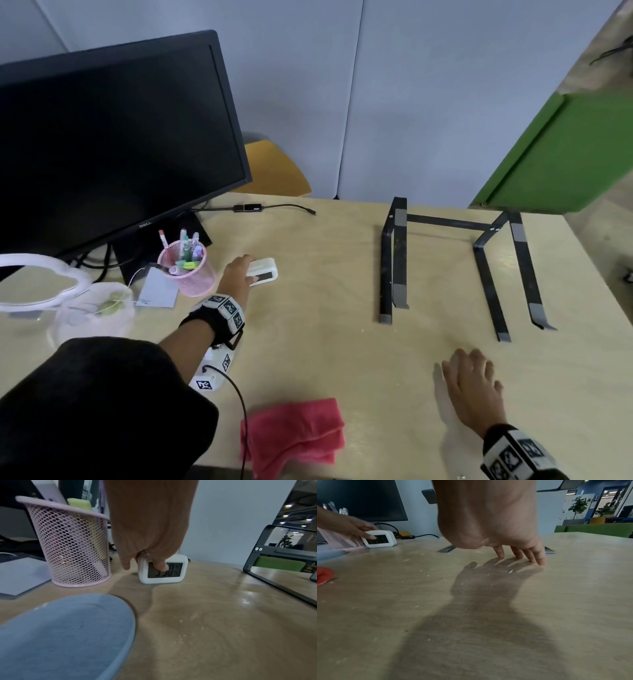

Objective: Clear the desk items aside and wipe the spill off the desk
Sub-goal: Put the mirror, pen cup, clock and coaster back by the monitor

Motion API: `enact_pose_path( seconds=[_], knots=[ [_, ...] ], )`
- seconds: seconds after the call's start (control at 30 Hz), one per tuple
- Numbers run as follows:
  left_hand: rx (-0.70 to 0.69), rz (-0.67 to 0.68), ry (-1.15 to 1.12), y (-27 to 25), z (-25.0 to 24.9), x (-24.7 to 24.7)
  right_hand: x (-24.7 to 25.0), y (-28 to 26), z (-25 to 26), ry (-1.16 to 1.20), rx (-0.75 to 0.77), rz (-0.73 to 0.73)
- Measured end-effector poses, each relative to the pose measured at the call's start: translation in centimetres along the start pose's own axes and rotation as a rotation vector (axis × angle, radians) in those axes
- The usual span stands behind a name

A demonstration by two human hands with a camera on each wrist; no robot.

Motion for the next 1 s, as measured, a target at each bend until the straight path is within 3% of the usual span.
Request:
enact_pose_path(
  seconds=[0.17,0.37,0.5,0.57,0.67,0.73,0.83,1.0],
  knots=[
    [-0.131,-0.138,0.126,-0.5,-2.9,0.5,1.2,-0.6,0.1,0.11,-0.019,-0.057],
    [-0.33,-0.18,-0.119,-0.2,-13.3,-1.5,4.7,-0.4,0.4,0.224,0.062,-0.113],
    [-0.403,-0.071,-0.237,0.2,-20.6,-5.0,9.6,1.2,0.5,0.358,0.228,-0.284],
    [-0.358,0.02,-0.31,0.3,-23.2,-7.1,12.1,2.4,0.1,0.34,0.27,-0.376],
    [-0.251,0.161,-0.357,0.5,-25.7,-10.3,15.1,4.9,-1.7,0.321,0.204,-0.479],
    [-0.213,0.226,-0.371,0.6,-26.6,-11.8,16.1,6.8,-2.9,0.302,0.098,-0.441],
    [-0.15,0.227,-0.367,0.6,-27.5,-12.6,16.3,9.4,-4.2,0.348,-0.058,-0.256],
    [-0.12,0.186,-0.225,0.7,-28.2,-12.8,15.4,12.0,-4.9,0.542,-0.09,-0.078]
  ],
)
Point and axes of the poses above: each hand's wrist, its own y-axis towards the middle knuckle, its own x-axis out of the back of the hand, z = x × y, the point moved 5 cm from there along y, towards the middle knuckle, and after that the axes turned 12 degrees about -x, right-handed, at the moved point
